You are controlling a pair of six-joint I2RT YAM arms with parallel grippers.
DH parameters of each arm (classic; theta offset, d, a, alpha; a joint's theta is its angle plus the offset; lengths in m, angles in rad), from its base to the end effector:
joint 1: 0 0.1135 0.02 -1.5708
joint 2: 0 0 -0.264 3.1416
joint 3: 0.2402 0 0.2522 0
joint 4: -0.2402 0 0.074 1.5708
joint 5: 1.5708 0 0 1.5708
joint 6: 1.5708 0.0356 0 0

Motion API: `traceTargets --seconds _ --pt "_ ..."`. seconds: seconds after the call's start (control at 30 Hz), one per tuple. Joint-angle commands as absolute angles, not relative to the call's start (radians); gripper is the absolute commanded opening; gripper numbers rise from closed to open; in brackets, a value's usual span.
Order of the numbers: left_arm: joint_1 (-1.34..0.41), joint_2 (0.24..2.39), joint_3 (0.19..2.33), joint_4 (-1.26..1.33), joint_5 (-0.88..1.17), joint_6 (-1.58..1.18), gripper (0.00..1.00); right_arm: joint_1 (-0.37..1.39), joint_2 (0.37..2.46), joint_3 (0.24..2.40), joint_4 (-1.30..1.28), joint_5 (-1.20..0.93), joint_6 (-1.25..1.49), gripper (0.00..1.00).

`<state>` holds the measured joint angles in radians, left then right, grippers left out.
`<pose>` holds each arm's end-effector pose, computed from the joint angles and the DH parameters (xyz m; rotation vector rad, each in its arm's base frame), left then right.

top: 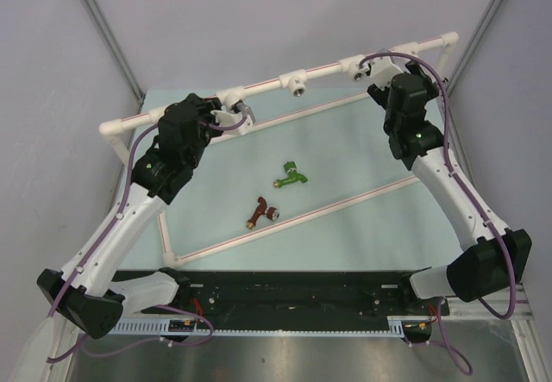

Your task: Install the water faucets

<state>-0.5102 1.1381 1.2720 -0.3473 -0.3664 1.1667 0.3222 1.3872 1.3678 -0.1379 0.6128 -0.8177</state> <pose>0.2234 -0.1104 0.4226 1.1718 1.4194 0.7926 0.3098 0.0818 0.4121 -0.5371 1.6995 -0.8880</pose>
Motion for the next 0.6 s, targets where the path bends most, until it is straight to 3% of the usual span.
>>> traceTargets --seconds 0.0,0.3,0.57 --pt "-0.515 1.141 1.285 -0.408 -0.331 1.071 0.0 0.276 1.324 1.43 -0.155 0.571 -0.684 0.59" --pt "-0.515 1.141 1.285 -0.408 -0.33 1.071 0.0 0.17 1.261 1.448 -0.14 0.46 -0.482 0.62" --pt "-0.515 1.14 1.284 -0.41 -0.331 1.071 0.0 -0.055 1.181 1.447 -0.12 0.232 -0.163 0.64"
